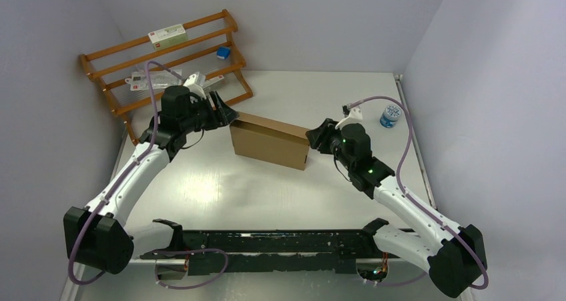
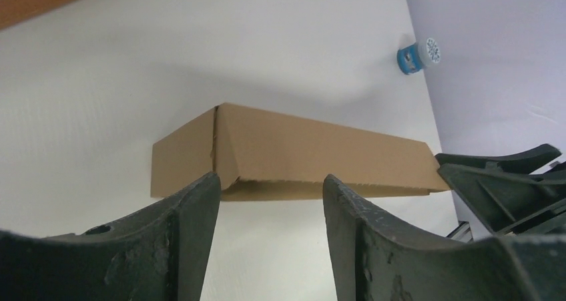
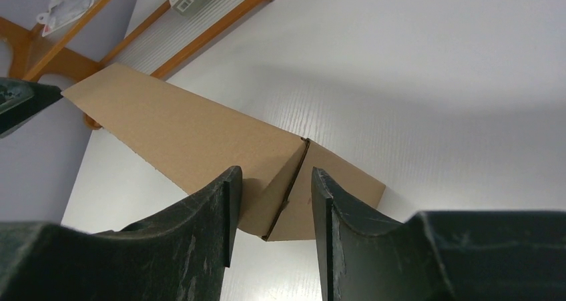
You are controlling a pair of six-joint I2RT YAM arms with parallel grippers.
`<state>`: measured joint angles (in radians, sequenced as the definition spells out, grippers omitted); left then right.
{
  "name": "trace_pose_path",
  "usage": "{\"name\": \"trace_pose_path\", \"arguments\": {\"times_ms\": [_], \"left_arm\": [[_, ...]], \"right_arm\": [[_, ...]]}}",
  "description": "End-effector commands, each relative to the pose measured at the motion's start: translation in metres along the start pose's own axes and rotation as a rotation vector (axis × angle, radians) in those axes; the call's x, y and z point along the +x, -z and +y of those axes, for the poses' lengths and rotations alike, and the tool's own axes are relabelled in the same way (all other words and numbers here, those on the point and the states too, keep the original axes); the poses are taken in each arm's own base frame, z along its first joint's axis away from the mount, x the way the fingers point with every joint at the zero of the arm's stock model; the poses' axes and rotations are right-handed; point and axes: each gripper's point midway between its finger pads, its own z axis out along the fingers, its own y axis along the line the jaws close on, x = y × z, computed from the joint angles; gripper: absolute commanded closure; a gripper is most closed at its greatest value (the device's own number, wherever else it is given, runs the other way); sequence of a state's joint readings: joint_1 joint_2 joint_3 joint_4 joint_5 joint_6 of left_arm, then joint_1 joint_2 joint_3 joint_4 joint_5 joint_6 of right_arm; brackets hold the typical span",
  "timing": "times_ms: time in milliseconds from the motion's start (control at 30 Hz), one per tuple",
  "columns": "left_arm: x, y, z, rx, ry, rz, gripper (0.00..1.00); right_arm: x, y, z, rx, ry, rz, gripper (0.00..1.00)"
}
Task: Fold the paper box
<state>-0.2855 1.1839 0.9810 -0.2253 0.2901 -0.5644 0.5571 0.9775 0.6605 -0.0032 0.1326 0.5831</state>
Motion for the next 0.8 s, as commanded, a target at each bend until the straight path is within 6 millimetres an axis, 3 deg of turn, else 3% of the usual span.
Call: {"name": "trace_pose_path", "arguments": {"times_ms": [0,167,400,567,767], "left_arm": [[-0.02,-0.009,-0.016,0.072,0.023,-0.04,0.38],[-0.014,-0.02,-0.002,0.024,0.011,-0.009,0.48],[0.02,-0.018,0.033,-0.087,0.004,0.047,0.59],[0.039,-0.008,0.062,-0.194,-0.024,0.07,0.62],[0.064,-0.005,0.078,-0.211,0.025,0.093,0.61]], "right_arm": [[0.055,0.004,-0.035,0.093,0.036,0.169,0.54],[0.059,0.002,-0.037,0.094,0.036,0.177,0.54],[0.067,0.002,-0.041,0.1,0.025,0.187,0.55],[0.076,0.001,-0.045,0.112,0.006,0.208,0.55],[0.09,-0.001,-0.05,0.113,-0.03,0.221,0.55]]}}
